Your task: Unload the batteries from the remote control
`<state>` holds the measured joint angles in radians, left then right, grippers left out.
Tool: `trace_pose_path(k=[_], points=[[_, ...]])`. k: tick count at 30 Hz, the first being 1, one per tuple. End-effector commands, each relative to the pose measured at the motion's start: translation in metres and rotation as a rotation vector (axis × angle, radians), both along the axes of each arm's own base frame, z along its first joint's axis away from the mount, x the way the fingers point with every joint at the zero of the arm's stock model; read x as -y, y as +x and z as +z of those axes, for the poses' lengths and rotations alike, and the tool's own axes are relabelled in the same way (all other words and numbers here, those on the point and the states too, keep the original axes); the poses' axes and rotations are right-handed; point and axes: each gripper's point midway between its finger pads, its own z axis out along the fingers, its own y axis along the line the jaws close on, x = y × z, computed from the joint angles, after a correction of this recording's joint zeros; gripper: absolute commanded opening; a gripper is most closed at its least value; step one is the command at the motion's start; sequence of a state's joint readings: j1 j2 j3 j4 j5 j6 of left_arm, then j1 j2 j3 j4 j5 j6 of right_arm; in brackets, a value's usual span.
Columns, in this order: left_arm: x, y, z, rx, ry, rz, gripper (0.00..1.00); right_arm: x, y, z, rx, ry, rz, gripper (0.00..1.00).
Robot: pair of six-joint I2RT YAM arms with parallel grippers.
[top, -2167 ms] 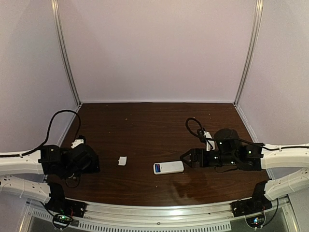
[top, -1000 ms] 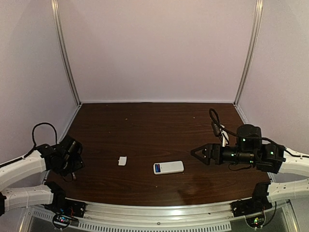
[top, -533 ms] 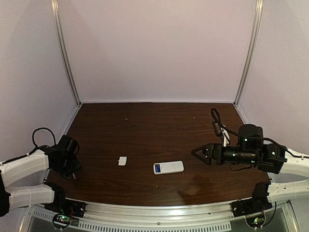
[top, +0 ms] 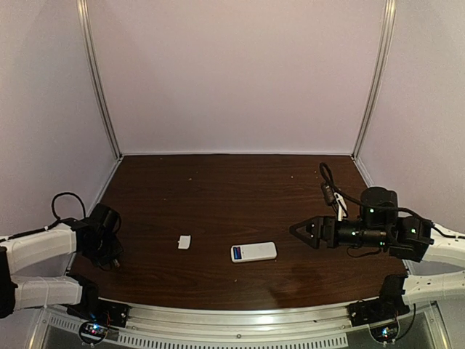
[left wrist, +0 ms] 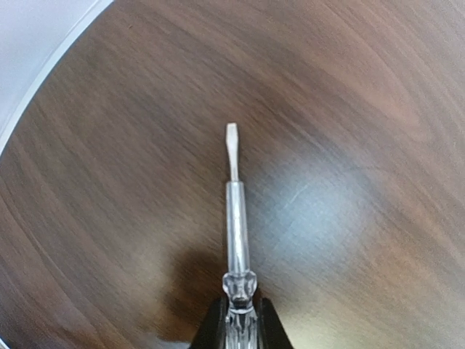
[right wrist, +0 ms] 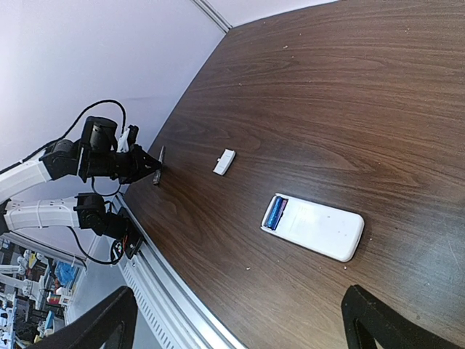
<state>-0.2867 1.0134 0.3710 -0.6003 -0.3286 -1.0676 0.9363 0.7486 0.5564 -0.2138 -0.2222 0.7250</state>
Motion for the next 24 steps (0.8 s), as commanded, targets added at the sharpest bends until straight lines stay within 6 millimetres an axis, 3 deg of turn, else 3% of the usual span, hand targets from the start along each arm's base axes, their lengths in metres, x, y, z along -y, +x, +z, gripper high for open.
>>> trace_pose_path(k=[1, 6, 16, 24], points=[[0.001, 0.003, -0.001, 0.025, -0.015, -0.009, 0.03, -0.001, -0.001, 0.004, 0.009, 0.0, 0.006, 1.0], [0.006, 0.007, 0.008, 0.081, -0.046, -0.03, 0.0, -0.003, 0.0, 0.002, 0.008, 0.002, 0.007, 1.0], [0.051, 0.031, 0.049, 0.304, -0.181, -0.276, 0.0, -0.02, -0.005, -0.004, 0.022, 0.02, 0.095, 1.0], [0.088, 0.038, 0.079, 0.423, -0.244, -0.425, 0.0, -0.025, -0.004, -0.009, 0.034, 0.032, 0.106, 1.0]])
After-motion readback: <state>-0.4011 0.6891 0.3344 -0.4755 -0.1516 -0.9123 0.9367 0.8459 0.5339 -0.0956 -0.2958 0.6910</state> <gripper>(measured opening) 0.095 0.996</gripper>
